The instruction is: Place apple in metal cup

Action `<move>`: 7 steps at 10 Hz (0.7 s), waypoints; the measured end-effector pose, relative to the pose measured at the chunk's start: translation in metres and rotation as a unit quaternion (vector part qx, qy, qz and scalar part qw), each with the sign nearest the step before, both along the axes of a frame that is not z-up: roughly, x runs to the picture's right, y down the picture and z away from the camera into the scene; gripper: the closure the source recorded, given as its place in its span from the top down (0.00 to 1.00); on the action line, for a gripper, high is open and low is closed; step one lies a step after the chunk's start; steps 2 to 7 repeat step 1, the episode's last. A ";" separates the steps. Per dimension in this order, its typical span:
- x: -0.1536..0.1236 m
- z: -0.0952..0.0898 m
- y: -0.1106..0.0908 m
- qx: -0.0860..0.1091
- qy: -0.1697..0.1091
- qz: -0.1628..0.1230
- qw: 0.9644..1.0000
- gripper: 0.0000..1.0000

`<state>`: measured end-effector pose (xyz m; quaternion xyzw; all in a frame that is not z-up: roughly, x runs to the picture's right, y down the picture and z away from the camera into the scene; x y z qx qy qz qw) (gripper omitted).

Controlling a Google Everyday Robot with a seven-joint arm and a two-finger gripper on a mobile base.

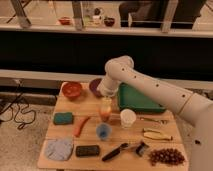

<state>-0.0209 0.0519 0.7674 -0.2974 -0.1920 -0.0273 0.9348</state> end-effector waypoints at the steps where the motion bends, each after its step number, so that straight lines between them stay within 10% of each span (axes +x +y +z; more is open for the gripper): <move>1: 0.001 0.000 0.000 0.000 0.000 0.000 1.000 0.80; 7: 0.001 0.000 0.000 0.000 0.000 0.000 1.000 0.80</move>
